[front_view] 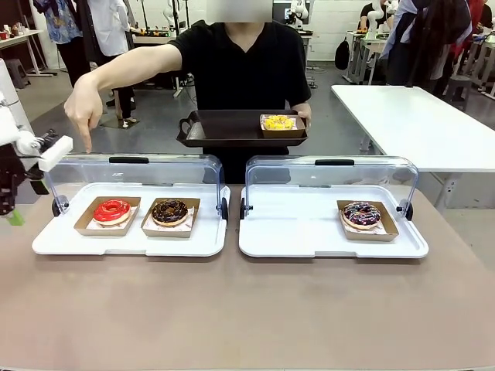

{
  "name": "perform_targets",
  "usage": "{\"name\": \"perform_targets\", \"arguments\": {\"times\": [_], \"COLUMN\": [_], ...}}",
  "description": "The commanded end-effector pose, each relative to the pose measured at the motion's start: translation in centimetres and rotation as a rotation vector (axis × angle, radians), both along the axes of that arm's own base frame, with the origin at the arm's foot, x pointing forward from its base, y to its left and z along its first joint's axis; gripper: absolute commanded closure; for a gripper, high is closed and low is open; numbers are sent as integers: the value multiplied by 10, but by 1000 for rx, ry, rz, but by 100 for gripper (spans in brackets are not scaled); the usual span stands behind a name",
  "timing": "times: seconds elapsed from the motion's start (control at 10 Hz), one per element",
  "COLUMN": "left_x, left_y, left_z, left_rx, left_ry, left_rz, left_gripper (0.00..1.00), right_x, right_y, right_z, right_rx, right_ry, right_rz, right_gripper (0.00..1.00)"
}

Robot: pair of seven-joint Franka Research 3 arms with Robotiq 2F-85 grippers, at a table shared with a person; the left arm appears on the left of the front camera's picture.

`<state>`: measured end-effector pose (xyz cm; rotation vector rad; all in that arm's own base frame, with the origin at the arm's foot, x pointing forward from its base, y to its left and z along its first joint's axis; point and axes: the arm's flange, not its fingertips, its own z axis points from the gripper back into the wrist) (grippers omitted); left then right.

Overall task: Provide the desired donut to the person.
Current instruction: Pick up and lift the Paper togo box containing the Donut pointed at by the person.

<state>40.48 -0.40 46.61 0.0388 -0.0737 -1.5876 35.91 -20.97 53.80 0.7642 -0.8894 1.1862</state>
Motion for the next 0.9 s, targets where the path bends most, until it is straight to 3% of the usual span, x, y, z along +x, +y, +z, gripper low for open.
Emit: {"name": "perform_targets", "arguments": {"times": [0.0, 0.5, 0.8], "left_x": [19, 55, 45], "left_y": [-2, 0, -3], "left_z": [-15, -50, -52], "left_rx": [-11, -54, -16], "left_ry": [3, 39, 46], "left_rz": [19, 7, 15], "left_gripper": [0, 0, 0], "right_x": [-1, -1, -1], "right_y": [-1, -1, -1], "right_z": [-1, -1, -1], "right_rx": [12, 12, 12], "right_ry": [-4, -4, -4], "right_rz": [3, 3, 3], "right_gripper": [0, 0, 0]}}
